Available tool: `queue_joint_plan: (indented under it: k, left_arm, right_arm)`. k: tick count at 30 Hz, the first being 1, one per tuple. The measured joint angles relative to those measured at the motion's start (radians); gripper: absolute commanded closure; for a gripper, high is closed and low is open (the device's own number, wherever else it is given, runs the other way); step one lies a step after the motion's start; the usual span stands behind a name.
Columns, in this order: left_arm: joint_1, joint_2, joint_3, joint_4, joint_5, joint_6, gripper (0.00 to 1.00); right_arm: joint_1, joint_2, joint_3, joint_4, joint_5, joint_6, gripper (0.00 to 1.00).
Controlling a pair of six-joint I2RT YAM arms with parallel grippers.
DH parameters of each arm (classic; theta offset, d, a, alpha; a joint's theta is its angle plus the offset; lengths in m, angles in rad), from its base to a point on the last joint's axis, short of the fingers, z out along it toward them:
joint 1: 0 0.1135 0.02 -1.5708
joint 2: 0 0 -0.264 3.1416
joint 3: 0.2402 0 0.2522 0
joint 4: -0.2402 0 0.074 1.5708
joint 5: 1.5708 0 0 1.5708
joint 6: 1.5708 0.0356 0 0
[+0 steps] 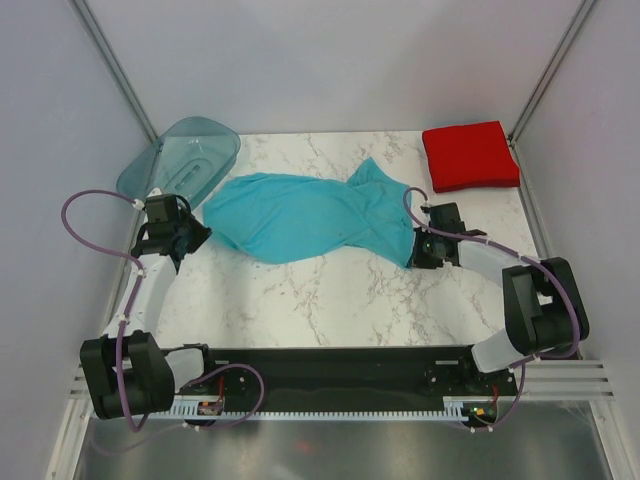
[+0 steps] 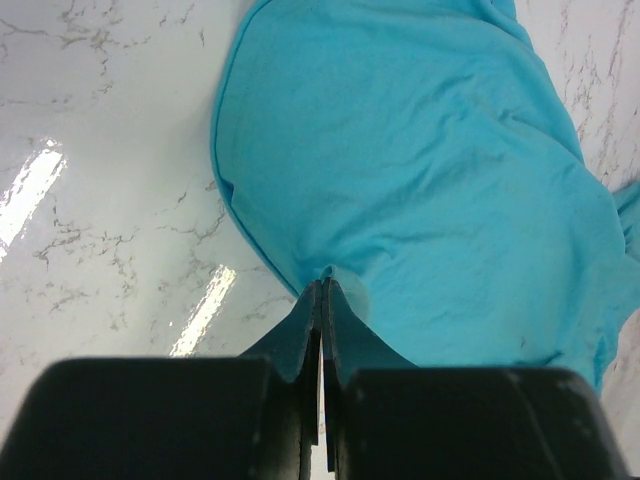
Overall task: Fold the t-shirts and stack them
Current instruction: Flatten the tshirt out
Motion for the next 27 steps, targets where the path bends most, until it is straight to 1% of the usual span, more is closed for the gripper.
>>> queue_joint_plan:
  k: [1, 4, 6, 7, 10, 12, 14, 18, 21, 25, 26, 27]
  left_arm:
    - [0.000, 0.000, 0.000, 0.000, 0.000, 0.000, 0.98]
    - [0.000, 0.000, 0.000, 0.000, 0.000, 0.000, 0.98]
    - [0.000, 0.000, -0.001, 0.000, 0.000, 0.000, 0.98]
    - [0.000, 0.000, -0.002, 0.000, 0.000, 0.000, 0.98]
    - [0.000, 0.000, -0.005, 0.000, 0.000, 0.000, 0.98]
    - [0.000, 0.000, -0.005, 0.000, 0.000, 0.000, 0.98]
    - [0.000, 0.000, -0.005, 0.000, 0.000, 0.000, 0.98]
    - [0.000, 0.000, -0.005, 0.002, 0.000, 0.000, 0.98]
    - [0.000, 0.000, -0.005, 0.002, 0.000, 0.000, 0.98]
    - [0.000, 0.000, -0.005, 0.005, 0.000, 0.000, 0.98]
    - [0.000, 0.000, -0.005, 0.005, 0.000, 0.000, 0.98]
    - [0.000, 0.000, -0.005, 0.005, 0.000, 0.000, 0.98]
  right_arm:
    - [0.005, 0.000, -0.002, 0.006, 0.001, 0.003, 0.96]
    - [0.009, 0.000, -0.003, 0.020, 0.001, 0.007, 0.79]
    - [0.011, 0.000, 0.000, 0.018, 0.003, 0.007, 0.73]
    - [0.014, 0.000, 0.004, 0.014, 0.008, 0.006, 0.69]
    - [0.029, -0.005, 0.032, 0.004, 0.018, -0.009, 0.60]
    - [0.048, 0.001, 0.074, 0.007, 0.013, -0.038, 0.57]
    - [0.071, 0.028, 0.126, 0.023, -0.005, -0.072, 0.56]
    - [0.113, 0.154, 0.236, 0.071, -0.064, -0.130, 0.55]
    - [0.135, 0.243, 0.285, 0.080, -0.087, -0.167, 0.55]
    - [0.156, 0.298, 0.319, 0.078, -0.089, -0.223, 0.55]
    - [0.160, 0.299, 0.323, 0.077, -0.088, -0.234, 0.56]
    - [0.164, 0.299, 0.329, 0.078, -0.088, -0.250, 0.62]
